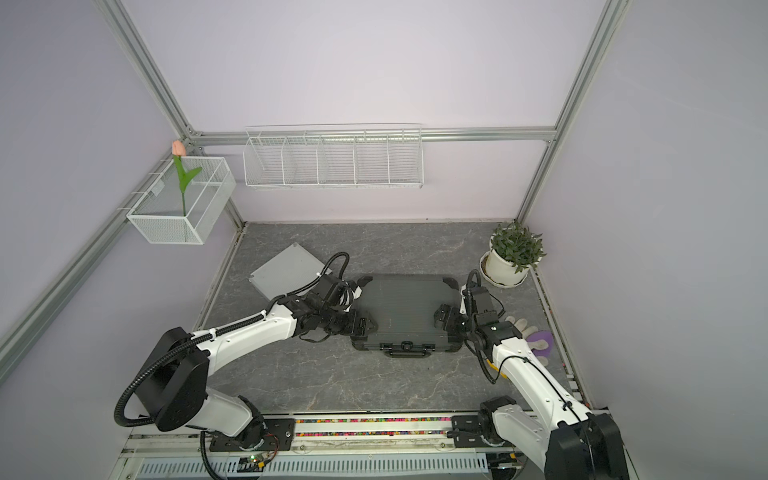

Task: Open the poker set cases
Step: Adjust the poker set case at the center of the board.

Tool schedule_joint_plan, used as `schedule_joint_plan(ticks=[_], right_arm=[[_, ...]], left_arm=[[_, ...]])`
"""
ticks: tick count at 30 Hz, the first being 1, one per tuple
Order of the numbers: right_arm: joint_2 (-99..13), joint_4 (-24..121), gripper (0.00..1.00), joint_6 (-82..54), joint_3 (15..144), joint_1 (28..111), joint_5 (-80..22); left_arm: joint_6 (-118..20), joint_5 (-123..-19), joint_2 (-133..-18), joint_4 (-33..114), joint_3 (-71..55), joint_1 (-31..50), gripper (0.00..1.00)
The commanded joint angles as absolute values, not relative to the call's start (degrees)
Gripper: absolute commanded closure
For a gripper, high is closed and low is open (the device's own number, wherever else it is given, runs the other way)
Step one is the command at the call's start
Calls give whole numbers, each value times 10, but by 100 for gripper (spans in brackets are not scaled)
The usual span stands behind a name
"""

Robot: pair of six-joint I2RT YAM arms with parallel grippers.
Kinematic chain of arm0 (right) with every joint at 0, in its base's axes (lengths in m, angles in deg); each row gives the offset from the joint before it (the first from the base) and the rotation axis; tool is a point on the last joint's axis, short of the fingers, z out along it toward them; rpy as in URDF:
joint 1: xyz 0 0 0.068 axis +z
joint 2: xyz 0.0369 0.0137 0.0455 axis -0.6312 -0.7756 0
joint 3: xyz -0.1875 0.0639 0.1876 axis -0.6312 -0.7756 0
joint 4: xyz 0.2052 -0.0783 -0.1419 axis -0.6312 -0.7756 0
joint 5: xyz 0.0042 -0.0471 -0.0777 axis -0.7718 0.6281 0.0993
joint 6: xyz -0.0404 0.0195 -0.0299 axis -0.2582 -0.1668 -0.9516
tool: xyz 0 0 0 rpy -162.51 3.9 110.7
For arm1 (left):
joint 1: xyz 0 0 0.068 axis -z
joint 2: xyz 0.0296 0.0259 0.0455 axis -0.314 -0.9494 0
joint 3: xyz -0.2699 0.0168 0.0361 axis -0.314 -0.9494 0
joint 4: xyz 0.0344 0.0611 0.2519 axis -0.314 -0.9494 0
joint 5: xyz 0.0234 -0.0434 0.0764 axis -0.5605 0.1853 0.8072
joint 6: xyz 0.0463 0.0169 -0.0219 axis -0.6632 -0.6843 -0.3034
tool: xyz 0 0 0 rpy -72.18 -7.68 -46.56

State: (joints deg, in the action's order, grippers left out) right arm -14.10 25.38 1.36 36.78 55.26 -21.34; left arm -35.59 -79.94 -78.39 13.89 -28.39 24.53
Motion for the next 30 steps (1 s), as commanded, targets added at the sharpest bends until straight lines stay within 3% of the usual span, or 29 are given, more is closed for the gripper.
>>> schedule_joint_plan(ticks=[1, 4, 10, 18, 24, 30], right_arm=[[-163, 146, 0, 46, 361, 589, -376], [-119, 114, 9, 52, 374, 588, -295], [19, 16, 12, 57, 397, 587, -203], [176, 50, 3, 117, 313, 596, -333], [284, 219, 2, 154, 200, 597, -429], [316, 257, 3, 136, 153, 598, -400]], left_arm=[[-341, -933, -796, 160, -280, 293, 5], [-335, -916, -794, 161, -278, 292, 5], [-321, -896, -789, 170, -292, 291, 5], [-312, -906, -813, 194, -275, 290, 5], [-300, -923, -839, 214, -256, 292, 5], [-292, -934, -863, 225, -246, 293, 6]])
